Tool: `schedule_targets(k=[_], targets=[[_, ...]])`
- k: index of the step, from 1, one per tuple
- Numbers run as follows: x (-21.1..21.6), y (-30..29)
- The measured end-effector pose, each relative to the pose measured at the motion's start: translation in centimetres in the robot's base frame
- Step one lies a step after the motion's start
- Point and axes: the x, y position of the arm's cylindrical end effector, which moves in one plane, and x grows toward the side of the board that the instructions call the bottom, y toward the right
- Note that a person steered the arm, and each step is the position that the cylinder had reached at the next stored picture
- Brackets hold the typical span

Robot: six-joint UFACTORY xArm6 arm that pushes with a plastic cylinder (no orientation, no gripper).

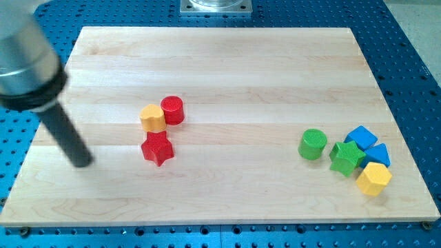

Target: Push the red star into the green circle

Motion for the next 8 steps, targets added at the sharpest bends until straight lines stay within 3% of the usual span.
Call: schedule_targets(k=[2,3,7,8], targets=[[-2.2,15.3],[-5.7,18.6],[-2.8,29.8],[-6.1,30.3]])
